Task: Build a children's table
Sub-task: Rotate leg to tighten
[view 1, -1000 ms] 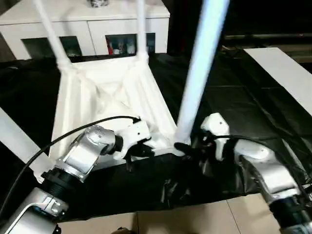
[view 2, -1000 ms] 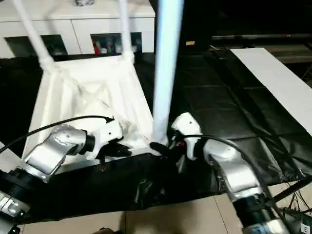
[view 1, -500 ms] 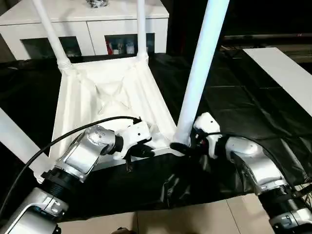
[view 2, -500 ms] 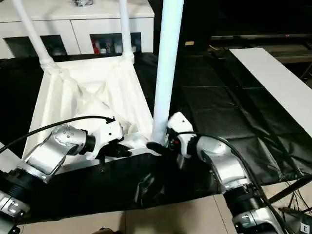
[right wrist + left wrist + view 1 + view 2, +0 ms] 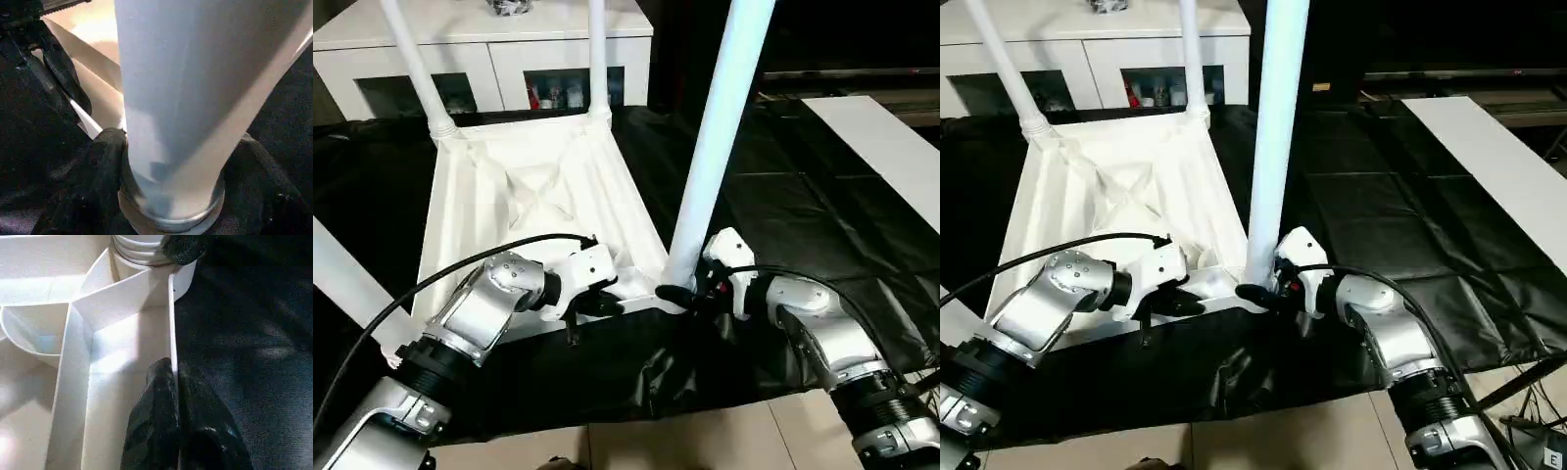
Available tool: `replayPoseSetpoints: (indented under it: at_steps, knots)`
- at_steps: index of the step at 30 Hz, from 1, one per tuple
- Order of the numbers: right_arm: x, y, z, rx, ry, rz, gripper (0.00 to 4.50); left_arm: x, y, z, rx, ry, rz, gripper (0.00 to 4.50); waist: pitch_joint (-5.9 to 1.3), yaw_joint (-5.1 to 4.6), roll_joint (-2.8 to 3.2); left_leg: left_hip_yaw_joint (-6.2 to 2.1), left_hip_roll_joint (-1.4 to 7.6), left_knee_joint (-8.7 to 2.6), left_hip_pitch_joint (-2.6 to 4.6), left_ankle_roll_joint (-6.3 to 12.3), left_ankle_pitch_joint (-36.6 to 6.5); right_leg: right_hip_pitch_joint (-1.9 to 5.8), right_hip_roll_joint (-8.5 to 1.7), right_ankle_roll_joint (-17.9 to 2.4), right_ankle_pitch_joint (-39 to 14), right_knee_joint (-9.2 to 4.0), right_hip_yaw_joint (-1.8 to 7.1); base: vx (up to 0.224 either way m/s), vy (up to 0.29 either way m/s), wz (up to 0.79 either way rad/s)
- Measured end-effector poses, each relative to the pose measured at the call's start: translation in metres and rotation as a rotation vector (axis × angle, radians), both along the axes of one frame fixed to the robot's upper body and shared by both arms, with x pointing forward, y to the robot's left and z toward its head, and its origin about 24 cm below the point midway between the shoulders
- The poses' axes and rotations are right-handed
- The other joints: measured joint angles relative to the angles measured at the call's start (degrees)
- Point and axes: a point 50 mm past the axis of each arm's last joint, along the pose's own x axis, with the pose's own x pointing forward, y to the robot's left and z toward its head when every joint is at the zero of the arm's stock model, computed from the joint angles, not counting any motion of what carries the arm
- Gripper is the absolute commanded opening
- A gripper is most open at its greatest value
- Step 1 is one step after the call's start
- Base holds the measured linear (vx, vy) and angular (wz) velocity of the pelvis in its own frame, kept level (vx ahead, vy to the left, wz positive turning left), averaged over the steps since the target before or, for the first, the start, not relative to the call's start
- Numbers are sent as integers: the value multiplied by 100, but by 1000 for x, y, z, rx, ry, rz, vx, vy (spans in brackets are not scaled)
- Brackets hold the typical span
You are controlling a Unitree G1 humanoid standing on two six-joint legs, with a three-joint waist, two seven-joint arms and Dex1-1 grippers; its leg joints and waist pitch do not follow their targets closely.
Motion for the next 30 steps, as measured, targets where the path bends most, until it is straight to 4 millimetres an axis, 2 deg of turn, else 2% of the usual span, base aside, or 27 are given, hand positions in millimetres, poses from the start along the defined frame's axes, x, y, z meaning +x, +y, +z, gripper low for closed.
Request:
replayPoseSetpoints:
  at_steps: [4, 7, 8, 9, 11, 15, 18, 24, 25, 27, 29, 30]
  knots:
    - [2, 2, -2, 10, 19, -23, 261, 1, 1, -1, -1, 2, 17, 0, -6, -15, -8, 0, 0, 1, 6, 0, 0, 4, 0, -2, 1, 4, 0, 0, 0, 0]
    - [8, 8, -6, 33, 30, -107, 261, 5, -4, -5, -22, -5, 74, 0, -13, -38, -18, 0, 1, 1, 20, 0, 0, 9, 0, -19, 12, 4, 0, 0, 0, 0]
    - [14, 12, -8, 49, 33, -205, 261, 11, -9, -6, -35, -15, 129, 0, -16, -52, -26, -1, 2, 2, 27, -4, 2, 11, 0, -6, 4, 4, -1, 0, 0, 0]
    - [16, 11, -8, 49, 32, -232, 261, 12, -11, -7, -36, -20, 143, 0, -16, -58, -27, -1, 2, 2, 28, -4, 2, 10, 0, 7, -4, 4, 0, 0, 0, 0]
    - [34, 25, -10, 73, 55, -495, 260, 26, -29, -10, -64, -32, 291, 0, -12, -116, -34, -5, 1, 6, 30, -5, 3, 0, -2, 19, -12, -8, -4, -80, 11, -9]
    - [49, 35, -10, 75, 84, -766, 260, 37, -55, -15, -83, -35, 415, 0, -3, -175, -44, -12, -2, 11, 43, -4, 2, -11, -8, 34, -21, -39, -21, -68, 13, -2]
    - [56, 38, -9, 73, 96, -887, 259, 41, -67, -17, -89, -57, 447, 0, 6, -191, -30, -26, -2, -13, 39, -4, 1, 7, -9, 45, -28, -122, -52, 0, 0, 0]
    - [61, 42, -8, 104, 103, -929, 259, 44, -70, -17, -80, -90, 449, 0, 15, -218, -15, -48, -4, -24, 27, -4, 1, 14, -24, 46, -29, -215, -107, 0, 0, 0]
    - [61, 42, -7, 112, 101, -918, 294, 45, -69, -17, -77, -94, 450, 0, 15, -225, -15, -48, -7, -24, 27, -4, 1, 13, -37, 46, -29, -218, -120, 0, 0, 0]
    - [60, 39, -7, 130, 90, -895, 323, 45, -69, -16, -76, -109, 441, 0, 22, -227, -6, -47, -21, -25, 17, -3, 1, 0, -91, 46, -29, -218, -169, 0, 0, 0]
    - [56, 52, 0, 176, 59, -792, 334, 50, -53, -14, -43, -162, 472, 0, 30, -331, -18, -51, -22, -26, -7, -3, 1, -10, -92, 45, -28, -216, -170, 7, 10, -11]
    - [55, 54, 3, 187, 50, -762, 349, 52, -48, -13, -32, -177, 485, 0, 31, -374, -19, -80, -34, -22, -19, -4, 2, -31, -94, 43, -27, -216, -185, 14, 20, -21]
